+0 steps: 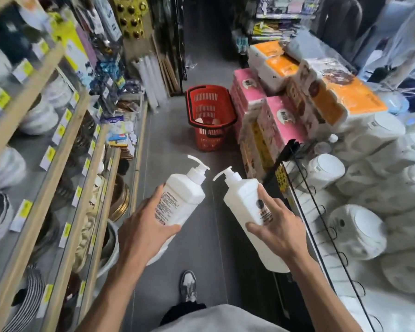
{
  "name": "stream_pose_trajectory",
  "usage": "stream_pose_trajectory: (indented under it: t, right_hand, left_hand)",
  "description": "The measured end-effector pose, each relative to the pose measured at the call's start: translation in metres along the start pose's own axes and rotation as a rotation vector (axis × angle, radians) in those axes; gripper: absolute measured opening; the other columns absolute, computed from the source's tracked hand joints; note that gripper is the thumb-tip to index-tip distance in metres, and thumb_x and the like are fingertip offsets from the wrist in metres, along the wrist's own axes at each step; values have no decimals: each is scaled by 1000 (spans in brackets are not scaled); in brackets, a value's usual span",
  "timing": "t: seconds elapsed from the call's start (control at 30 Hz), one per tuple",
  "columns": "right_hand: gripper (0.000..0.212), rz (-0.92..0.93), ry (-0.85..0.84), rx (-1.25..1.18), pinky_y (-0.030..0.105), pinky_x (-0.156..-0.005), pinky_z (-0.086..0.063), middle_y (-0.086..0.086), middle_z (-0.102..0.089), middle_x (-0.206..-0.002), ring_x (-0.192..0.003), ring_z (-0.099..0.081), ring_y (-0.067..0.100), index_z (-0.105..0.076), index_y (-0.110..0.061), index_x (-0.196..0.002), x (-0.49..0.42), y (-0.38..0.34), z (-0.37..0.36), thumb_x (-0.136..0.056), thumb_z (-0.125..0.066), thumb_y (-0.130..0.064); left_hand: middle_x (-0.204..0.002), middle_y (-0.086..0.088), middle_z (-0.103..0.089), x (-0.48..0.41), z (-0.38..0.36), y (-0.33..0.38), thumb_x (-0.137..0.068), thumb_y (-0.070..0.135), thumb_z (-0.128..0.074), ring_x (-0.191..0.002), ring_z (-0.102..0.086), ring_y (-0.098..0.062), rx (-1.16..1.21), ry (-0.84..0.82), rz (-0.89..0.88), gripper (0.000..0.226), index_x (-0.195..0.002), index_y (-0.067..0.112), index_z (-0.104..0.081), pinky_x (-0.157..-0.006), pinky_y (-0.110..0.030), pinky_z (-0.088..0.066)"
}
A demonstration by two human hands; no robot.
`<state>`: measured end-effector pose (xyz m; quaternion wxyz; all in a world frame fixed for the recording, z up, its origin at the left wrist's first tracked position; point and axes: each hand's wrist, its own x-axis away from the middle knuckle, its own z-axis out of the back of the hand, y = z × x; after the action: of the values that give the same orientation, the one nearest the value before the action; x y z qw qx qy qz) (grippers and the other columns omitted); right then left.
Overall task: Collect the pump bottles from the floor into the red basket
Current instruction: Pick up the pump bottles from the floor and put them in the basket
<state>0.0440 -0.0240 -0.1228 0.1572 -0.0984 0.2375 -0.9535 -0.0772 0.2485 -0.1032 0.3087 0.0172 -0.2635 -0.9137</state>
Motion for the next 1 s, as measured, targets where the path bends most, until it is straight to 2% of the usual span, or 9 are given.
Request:
stream_pose_trajectory:
  t: [0.13,0.27,0.4,0.57,0.67,0.8,0.93,1.0]
  right_hand:
    - [100,5,22,10,40,-75,-56,-19,-57,-115,-85,-65,19,-15,-59,-151,-42,-27,0,-59,-52,-68]
    - [99,26,31,36,38,-70,-55,-20,-55,-118,-81,-64,18,-9,-62,-150,-75,-49,-3,-63,-56,-67]
    - [99,5,38,-13,39,-73,-57,-17,-56,-112,-81,-65,17,-8,-68,-147,-111,-64,-10,-61,-56,-67]
    - [97,-52,100,-88,42,-79,-55,-14,-56,-105,-87,-65,21,-19,-66,-148,-162,-74,-15,-60,-60,-64]
    - [96,-72,126,-121,41,-79,-52,-14,-55,-104,-89,-63,21,-21,-66,-147,-197,-75,-15,-60,-62,-63]
    - [97,-62,130,-136,40,-78,-52,-13,-56,-107,-90,-64,22,-22,-64,-149,-243,-71,-12,-61,-64,-62]
    - [96,-52,87,-111,37,-74,-46,-14,-55,-109,-92,-65,24,-21,-61,-150,-285,-68,-8,-71,-75,-52]
    - [97,-38,69,-96,35,-71,-44,-16,-54,-109,-90,-65,23,-20,-61,-150,-305,-67,-8,-72,-76,-51]
  left_hand:
    - [-142,5,-56,-45,9,-10,-71,42,-85,-118,-60,-29,28,-7,-2,104,-156,45,-26,-80,-36,-47]
    - [-143,9,-56,-83,17,-21,-71,45,-84,-117,-61,-26,40,-28,16,105,-156,48,-22,-74,-32,-40]
    - [-140,11,-58,-121,19,-27,-70,47,-84,-114,-62,-24,51,-48,40,106,-155,50,-21,-73,-32,-40]
    - [-137,13,-59,-172,21,-25,-67,48,-85,-113,-62,-21,100,-41,74,108,-155,52,-21,-79,-35,-49]
    - [-138,12,-58,-203,21,-16,-68,46,-85,-115,-60,-21,99,-23,86,108,-155,51,-22,-78,-34,-46]
    - [-141,11,-57,-240,26,-1,-69,48,-85,-117,-60,-26,53,-5,100,107,-155,53,-21,-84,-38,-51]
    - [-141,11,-57,-272,25,13,-69,46,-85,-115,-61,-27,46,25,136,105,-154,54,-23,-79,-37,-47]
    - [-140,11,-57,-287,23,20,-68,48,-85,-114,-61,-27,58,38,151,105,-153,56,-23,-82,-39,-49]
